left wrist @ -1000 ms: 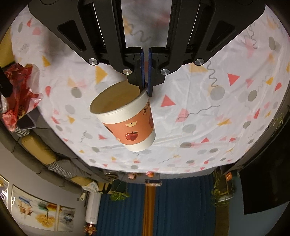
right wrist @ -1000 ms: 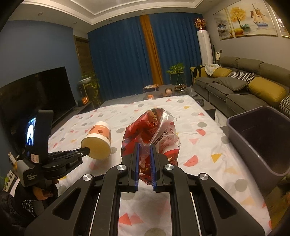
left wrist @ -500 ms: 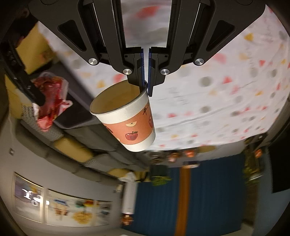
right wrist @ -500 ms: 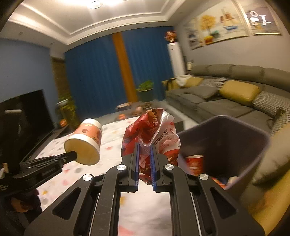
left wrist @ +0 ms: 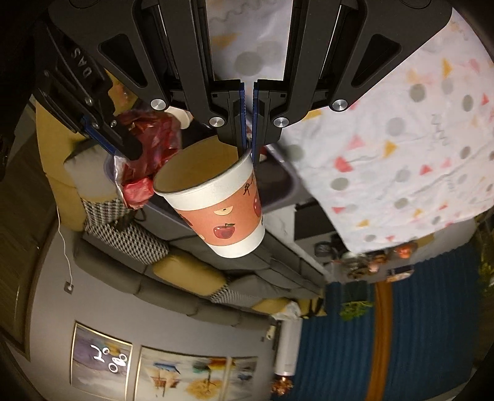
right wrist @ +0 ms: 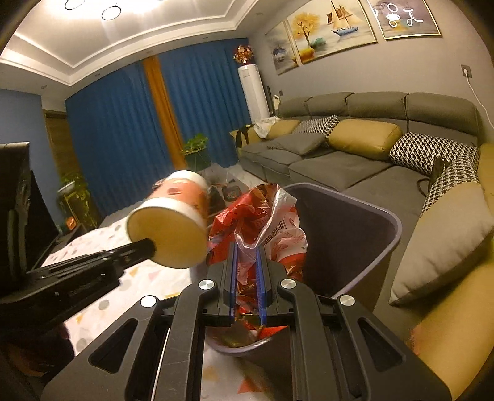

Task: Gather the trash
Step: 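Carry the white-orange cup and red wrapper over the grey bin with both tools, then open both tools to drop the cup and wrapper into the bin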

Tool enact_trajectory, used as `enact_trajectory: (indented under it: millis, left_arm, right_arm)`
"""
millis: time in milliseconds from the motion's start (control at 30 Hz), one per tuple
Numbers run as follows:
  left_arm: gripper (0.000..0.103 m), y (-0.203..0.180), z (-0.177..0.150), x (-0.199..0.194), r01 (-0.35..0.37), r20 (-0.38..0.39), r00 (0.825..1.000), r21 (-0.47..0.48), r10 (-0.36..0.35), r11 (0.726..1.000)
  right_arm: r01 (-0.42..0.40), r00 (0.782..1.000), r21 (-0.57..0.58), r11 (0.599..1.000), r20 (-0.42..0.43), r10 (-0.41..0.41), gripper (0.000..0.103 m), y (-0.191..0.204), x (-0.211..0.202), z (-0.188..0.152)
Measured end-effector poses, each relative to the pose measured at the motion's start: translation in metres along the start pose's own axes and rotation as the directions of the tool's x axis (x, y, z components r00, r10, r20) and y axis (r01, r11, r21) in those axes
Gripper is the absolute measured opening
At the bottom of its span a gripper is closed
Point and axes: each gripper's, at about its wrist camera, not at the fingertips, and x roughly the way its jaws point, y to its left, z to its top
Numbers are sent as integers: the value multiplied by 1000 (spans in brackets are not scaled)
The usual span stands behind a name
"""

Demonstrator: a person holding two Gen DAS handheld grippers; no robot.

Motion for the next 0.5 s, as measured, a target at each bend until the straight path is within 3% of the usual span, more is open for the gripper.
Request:
enact_trajectory:
  millis: [367, 500]
  left_arm:
    - [4, -9, -10, 37, 63, -81, 995, -22, -65, 998]
    - [21, -5, -13, 36, 70, -81, 994, -36, -72, 997]
  right_arm:
    - [15, 999, 32, 999, -31, -14, 13, -14, 5, -4]
    - [16, 999, 32, 999, -32, -15, 24, -17, 7, -3]
